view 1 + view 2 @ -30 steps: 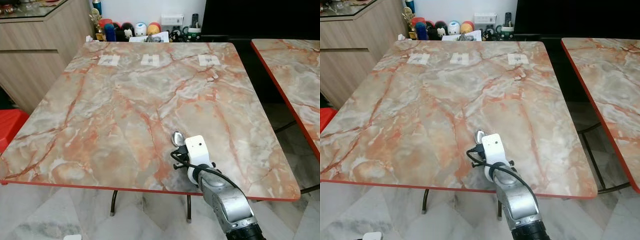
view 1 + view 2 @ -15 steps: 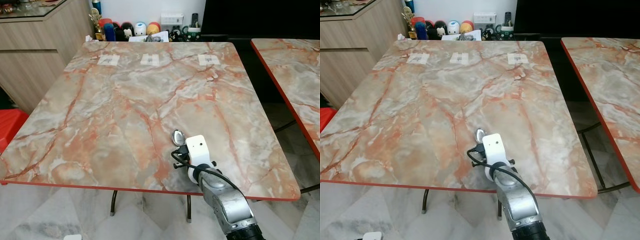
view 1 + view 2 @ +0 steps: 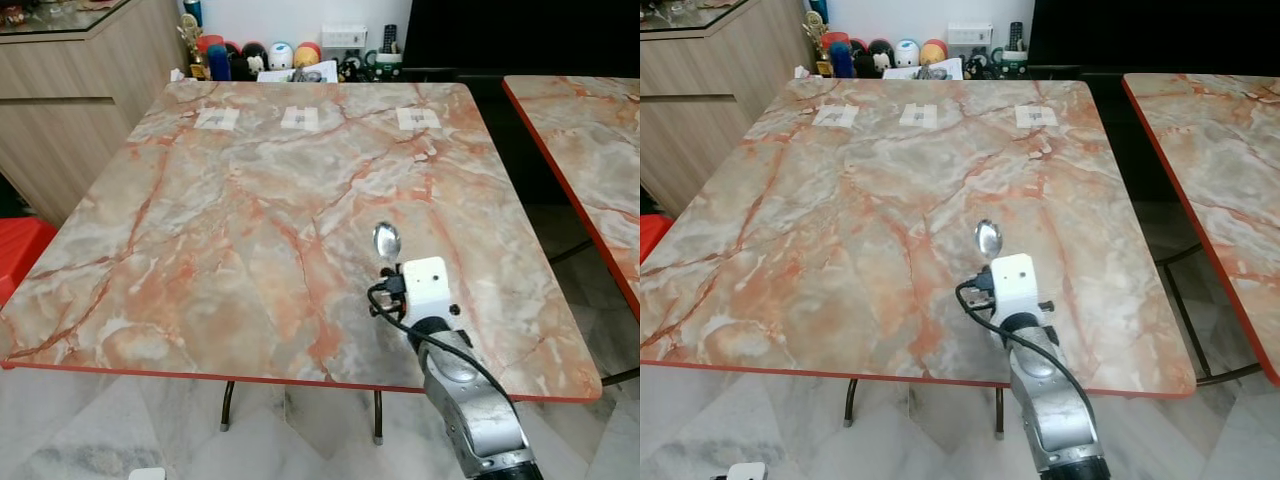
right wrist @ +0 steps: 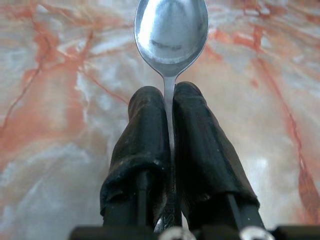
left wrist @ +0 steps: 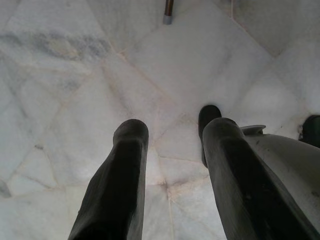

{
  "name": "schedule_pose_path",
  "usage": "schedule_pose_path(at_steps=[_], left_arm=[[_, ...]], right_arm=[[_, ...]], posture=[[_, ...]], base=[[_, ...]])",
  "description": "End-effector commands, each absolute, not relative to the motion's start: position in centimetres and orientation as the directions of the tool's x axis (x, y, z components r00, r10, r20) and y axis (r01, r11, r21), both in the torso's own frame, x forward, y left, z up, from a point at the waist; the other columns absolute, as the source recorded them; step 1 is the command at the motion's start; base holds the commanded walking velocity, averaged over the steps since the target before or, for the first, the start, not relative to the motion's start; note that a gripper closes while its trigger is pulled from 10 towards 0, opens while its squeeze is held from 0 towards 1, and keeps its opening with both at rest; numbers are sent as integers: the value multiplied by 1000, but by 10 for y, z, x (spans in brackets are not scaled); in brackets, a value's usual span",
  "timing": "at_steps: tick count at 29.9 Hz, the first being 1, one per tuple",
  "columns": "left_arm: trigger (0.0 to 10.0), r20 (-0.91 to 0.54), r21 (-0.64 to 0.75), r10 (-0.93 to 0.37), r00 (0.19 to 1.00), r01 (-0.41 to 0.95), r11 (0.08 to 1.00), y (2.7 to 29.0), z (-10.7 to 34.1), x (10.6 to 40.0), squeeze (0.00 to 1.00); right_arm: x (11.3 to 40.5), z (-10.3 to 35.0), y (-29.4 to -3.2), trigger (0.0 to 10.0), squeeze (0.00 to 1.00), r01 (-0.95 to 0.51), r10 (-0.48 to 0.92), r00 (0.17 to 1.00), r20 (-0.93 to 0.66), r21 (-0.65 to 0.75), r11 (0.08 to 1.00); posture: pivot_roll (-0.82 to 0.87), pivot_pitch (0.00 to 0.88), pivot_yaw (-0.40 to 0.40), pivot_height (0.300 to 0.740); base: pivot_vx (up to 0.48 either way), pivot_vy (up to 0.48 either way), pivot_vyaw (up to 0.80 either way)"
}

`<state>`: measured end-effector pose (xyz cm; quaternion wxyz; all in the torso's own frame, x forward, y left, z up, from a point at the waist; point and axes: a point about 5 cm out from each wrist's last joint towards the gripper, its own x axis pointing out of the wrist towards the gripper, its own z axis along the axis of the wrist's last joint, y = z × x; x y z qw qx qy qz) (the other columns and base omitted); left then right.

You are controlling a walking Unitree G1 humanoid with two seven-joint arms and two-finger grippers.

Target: Setting the table

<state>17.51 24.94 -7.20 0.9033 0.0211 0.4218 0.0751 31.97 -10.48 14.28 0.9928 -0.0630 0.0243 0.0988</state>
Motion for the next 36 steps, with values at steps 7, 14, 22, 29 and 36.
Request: schedule_pose_path(at_steps=[7,14,22,29,36], left_arm=[[10000,-776,123,173,607,-124,985,252,-76,166,0],[10000,-772,143,193,606,-130,981,252,-75,168,0],[10000,-770,152,205,605,-138,979,252,-75,167,0],[10000,-769,153,201,607,-131,980,252,-75,167,0],[10000,-769,152,199,608,-129,980,251,-76,166,0]], right_arm=[[321,162,-116,10000,0,-60,61,996,61,-11,998],[308,164,-165,10000,0,41,-26,991,132,-105,994],[304,160,-161,10000,0,1,11,992,126,-92,996],[306,159,-143,10000,0,-29,32,992,123,-24,999],[305,160,-138,10000,0,-30,31,991,131,-8,1000]], posture=[[0,165,26,740],[-21,150,22,740],[-23,132,20,740],[-20,120,18,740],[-19,116,16,740]], base=[[0,0,0],[0,0,0],[0,0,0],[0,-320,-111],[0,-351,-487]])
